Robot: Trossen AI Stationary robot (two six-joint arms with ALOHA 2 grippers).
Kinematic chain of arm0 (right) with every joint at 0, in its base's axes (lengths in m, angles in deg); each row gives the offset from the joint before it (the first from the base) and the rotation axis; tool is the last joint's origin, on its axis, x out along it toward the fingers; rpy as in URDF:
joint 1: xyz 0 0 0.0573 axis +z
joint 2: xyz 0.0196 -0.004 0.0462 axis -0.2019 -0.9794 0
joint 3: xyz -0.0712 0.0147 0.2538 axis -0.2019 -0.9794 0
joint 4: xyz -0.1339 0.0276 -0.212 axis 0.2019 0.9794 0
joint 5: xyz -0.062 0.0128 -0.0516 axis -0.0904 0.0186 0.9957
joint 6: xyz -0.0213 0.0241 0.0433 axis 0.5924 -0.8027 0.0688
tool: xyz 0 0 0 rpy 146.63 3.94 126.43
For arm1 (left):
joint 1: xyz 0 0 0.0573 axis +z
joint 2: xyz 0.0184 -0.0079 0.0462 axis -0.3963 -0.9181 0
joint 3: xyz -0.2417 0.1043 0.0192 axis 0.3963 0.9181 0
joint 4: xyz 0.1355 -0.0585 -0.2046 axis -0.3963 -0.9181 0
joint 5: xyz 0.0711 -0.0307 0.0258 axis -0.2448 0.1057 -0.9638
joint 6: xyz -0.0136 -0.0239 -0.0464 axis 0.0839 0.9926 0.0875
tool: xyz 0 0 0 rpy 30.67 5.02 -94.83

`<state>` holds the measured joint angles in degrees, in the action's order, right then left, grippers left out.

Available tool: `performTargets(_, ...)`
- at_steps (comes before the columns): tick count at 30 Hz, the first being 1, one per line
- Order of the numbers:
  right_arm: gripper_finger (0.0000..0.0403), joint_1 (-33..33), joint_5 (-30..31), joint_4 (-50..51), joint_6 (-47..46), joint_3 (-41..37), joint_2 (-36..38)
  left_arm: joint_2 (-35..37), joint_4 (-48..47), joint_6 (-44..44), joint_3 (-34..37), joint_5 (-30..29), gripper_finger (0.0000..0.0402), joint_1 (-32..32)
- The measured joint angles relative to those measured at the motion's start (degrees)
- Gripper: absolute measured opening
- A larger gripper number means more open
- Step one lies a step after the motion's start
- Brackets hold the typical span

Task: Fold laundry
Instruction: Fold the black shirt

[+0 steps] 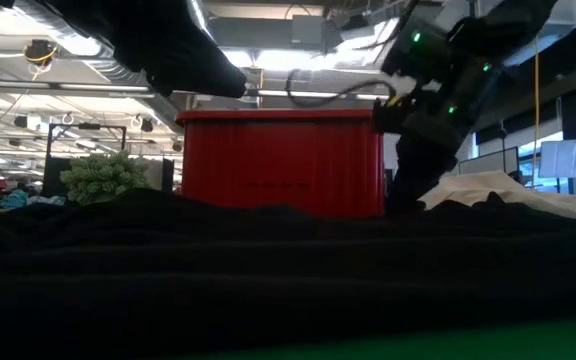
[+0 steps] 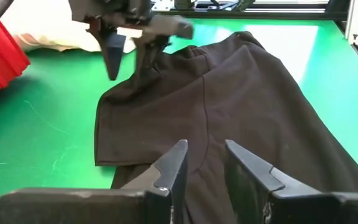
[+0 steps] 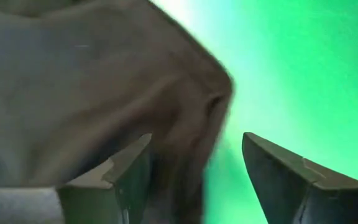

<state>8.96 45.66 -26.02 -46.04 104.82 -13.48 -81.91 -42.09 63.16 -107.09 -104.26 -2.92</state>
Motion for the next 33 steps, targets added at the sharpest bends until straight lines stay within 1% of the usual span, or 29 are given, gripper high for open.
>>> performTargets(6, 0.0236, -3.3, -2.1, -0.8, 0.7, 0.0, -4.3, 0.0, -0.4, 0.0, 0.0, 0.0, 0.0096, 0.0)
performTargets(9, 0.0212, -3.5, -2.2, -2.6, 3.3, 0.0, -5.3, 0.0, -0.5, 0.0, 0.0, 0.1, 0.0097, 0.0)
performTargets(12, 0.0159, -3.3, -3.6, -5.2, 5.9, 0.0, -5.3, 0.0, -0.5, 0.0, 0.0, 0.6, 0.0097, 0.0)
performTargets(17, 0.0028, -3.3, -10.3, -8.1, 7.7, 0.6, -4.3, 0.0, -0.5, 0.0, 0.0, 1.0, 0.0095, 0.0)
performTargets(18, 0.0015, -3.3, -11.2, -8.0, 7.9, 0.9, -4.2, 0.0, -0.5, 0.0, 0.0, 1.0, 0.0095, 0.0)
performTargets(19, 0.0012, -3.1, -12.0, -8.1, 7.9, 1.2, -4.0, 0.0, -0.6, 0.0, 0.0, 1.0, 0.0095, 0.0)
performTargets(22, 0.0021, -1.7, -12.4, -8.0, 7.9, 1.9, -3.3, 0.0, -0.8, 0.0, 0.0, 1.0, 0.0095, 0.0)
performTargets(26, 0.0005, 1.1, -12.4, -7.4, 8.7, 3.1, -2.7, 0.0, -0.9, -0.3, 0.0, 1.0, 0.0095, 0.0)
performTargets(30, 0.0008, 3.7, -12.4, -5.3, 9.0, 5.4, -2.6, 0.0, -0.9, -0.4, 0.0, 0.4, 0.0095, -0.3)
performTargets(33, 0.0003, 5.4, -11.6, -4.1, 9.0, 6.8, -2.6, 0.0, -0.9, -0.3, 0.0, 0.4, 0.0095, -0.6)
